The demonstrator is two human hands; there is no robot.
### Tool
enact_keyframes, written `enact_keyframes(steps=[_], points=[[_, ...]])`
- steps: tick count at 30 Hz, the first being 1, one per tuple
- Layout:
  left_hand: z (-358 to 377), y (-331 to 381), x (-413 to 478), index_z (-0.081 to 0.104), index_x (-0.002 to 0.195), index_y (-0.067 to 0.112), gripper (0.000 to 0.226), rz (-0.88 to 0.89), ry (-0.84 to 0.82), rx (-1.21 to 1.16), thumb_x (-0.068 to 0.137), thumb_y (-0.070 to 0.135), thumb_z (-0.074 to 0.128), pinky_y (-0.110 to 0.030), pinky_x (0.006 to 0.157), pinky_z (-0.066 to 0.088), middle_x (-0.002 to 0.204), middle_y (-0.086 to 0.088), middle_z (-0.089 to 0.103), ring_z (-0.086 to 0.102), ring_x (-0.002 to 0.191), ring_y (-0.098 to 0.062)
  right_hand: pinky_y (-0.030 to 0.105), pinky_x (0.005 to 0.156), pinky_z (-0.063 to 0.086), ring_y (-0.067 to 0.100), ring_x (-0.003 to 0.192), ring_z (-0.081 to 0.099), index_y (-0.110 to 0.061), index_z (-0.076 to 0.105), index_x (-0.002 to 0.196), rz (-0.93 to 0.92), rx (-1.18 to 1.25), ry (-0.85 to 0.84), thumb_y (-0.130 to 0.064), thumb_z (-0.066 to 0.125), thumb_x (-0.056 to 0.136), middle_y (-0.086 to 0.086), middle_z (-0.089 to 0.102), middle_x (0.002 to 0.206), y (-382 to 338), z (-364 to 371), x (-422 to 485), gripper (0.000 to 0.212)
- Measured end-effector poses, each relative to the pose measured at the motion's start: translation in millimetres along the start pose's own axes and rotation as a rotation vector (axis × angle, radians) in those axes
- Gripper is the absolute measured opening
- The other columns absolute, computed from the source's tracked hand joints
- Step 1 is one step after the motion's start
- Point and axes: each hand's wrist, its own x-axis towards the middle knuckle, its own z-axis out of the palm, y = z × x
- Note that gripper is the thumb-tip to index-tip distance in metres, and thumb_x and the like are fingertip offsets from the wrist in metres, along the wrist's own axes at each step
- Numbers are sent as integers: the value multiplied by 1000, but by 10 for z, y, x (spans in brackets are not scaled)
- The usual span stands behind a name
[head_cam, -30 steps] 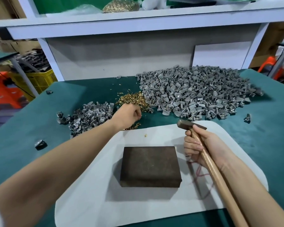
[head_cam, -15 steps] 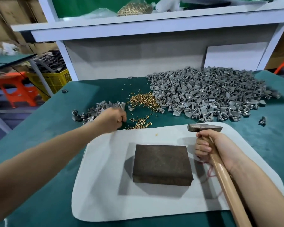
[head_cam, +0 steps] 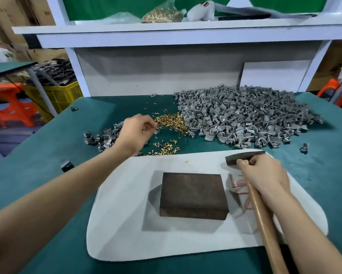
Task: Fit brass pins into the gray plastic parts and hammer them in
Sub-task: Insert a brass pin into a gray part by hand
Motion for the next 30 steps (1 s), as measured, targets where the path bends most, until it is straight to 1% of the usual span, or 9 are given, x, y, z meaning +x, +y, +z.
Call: enact_keyframes(steps=[2,4,7,9,12,16,20,28,30], points=[[-23,250,-136,64,82,14,14,-129,34,-349,85,0,65,-12,59,46,68,0,63,57,55,-4,35,68,44,38,84,60,-11,68,85,-11,-112,123,-42,58,87,18,66,87,-8,-79,30,32],[30,487,-363,63,82,13,19,-181,8,-682,84,-5,64,-18,55,51,63,-1,63,58,53,-6,33,68,48,31,80,63,-13,67,88,-155,40,208,-38,59,88,12,68,84,-103,-156,-3,26],[212,704,-741,65,80,11,20,-251,-11,-891,82,-8,65,-20,59,52,60,3,64,58,55,-9,16,58,46,5,61,60,-23,65,83,-552,473,-57,-30,70,82,-7,65,74,-366,-173,-286,9],[299,735,-894,65,78,15,20,-264,20,-856,81,-5,67,-16,63,50,65,6,65,60,62,-5,11,62,44,6,65,59,-25,65,91,-750,543,-216,-28,78,74,-9,64,80,-475,-77,-511,22],[320,721,-972,66,80,15,18,-193,38,-786,80,-3,69,-14,70,48,75,5,67,64,72,-5,11,68,42,5,71,56,-23,63,98,-902,423,-149,-33,83,68,-13,59,88,-491,77,-655,37],[334,732,-1053,65,80,22,28,-96,27,-726,80,-6,67,-17,76,49,83,1,67,66,80,-8,10,66,42,3,72,52,-17,61,87,-940,447,-50,-21,83,69,-11,58,80,-479,155,-686,28],[345,702,-1081,64,84,19,16,-45,35,-756,82,3,62,-16,75,48,84,-1,65,65,79,-9,10,68,40,1,70,49,-10,67,83,-1027,430,1,-12,74,73,-4,59,80,-467,180,-707,13],[364,690,-1103,62,96,18,17,-10,44,-797,84,6,60,-23,81,52,80,5,59,67,85,-11,23,62,40,14,65,50,-9,65,72,-936,362,-4,-12,79,68,-4,55,65,-473,140,-720,14],[370,687,-1115,63,96,21,17,7,30,-755,84,9,61,-21,80,49,81,9,61,64,83,-10,15,65,37,12,66,49,-12,65,71,-891,353,-44,-22,84,66,-6,56,63,-458,126,-723,22]])
